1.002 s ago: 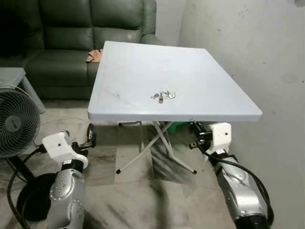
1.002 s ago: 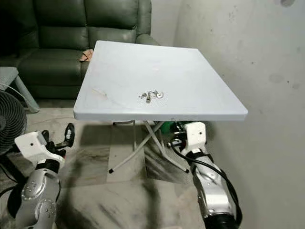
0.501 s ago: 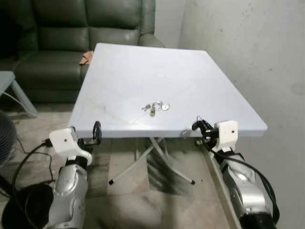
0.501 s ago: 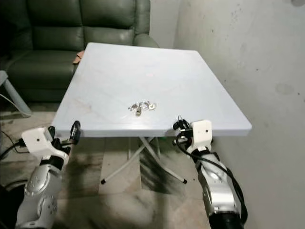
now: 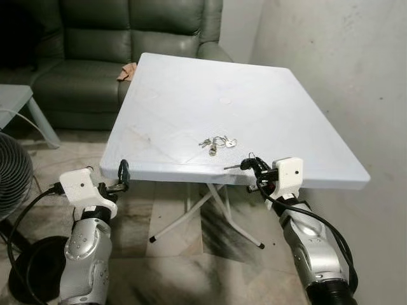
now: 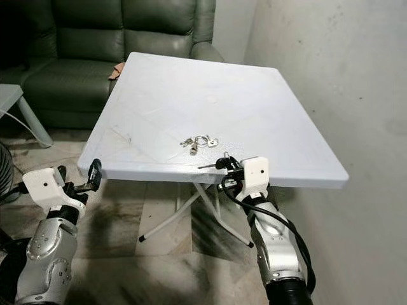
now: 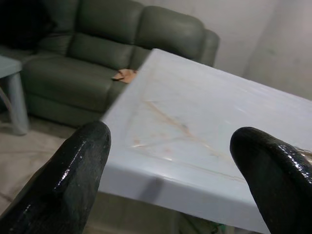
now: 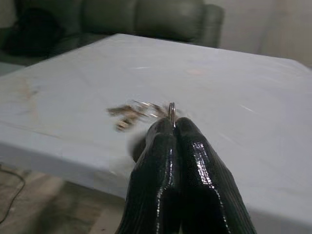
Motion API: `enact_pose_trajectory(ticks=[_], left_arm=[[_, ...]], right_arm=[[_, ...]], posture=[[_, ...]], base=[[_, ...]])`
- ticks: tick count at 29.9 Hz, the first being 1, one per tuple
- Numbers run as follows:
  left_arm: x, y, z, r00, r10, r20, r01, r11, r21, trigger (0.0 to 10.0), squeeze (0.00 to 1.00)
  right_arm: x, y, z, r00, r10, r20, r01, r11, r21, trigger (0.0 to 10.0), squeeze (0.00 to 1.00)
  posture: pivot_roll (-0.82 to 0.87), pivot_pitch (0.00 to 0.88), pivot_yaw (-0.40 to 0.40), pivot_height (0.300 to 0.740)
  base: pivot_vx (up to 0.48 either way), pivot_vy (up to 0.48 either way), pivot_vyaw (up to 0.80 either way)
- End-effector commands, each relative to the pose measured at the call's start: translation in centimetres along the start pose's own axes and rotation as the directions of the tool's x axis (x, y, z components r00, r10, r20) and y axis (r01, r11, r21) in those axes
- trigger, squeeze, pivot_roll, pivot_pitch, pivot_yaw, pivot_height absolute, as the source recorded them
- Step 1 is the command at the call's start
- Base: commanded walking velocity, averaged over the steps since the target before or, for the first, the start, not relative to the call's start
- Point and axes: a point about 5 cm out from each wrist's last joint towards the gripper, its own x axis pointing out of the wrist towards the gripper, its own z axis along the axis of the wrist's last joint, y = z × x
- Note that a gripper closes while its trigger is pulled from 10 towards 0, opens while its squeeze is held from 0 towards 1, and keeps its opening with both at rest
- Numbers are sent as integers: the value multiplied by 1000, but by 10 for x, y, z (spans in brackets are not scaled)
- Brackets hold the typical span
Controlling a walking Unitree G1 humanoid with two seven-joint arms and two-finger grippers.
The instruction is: Hang keys on a hook
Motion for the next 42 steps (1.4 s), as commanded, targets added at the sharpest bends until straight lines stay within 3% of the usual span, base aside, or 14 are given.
enact_pose_trajectory(ticks=[1,17,21,42], left_arm=[[0,-3,4,1000,0,18,0,1000,5,10000,0],[8,6,13,999,22,39,-24,999,42,10000,0],[8,4,11,999,21,30,-22,999,31,10000,0],[11,-2,6,1000,12,-15,-12,1000,15,10000,0]], right_arm=[[1,-4,3,1000,-13,3,13,1000,-4,10000,0],[12,0,7,1000,-17,19,17,1000,2,10000,0],[13,2,6,1000,-17,22,17,1000,10,10000,0],[12,1,4,1000,-19,16,19,1000,0,10000,0]], posture=[[-7,0,-63,740],[12,0,-47,740],[12,0,-47,740],[0,0,-57,740]], base=[[0,0,-775],[0,0,-777],[0,472,-775],[0,0,-772]])
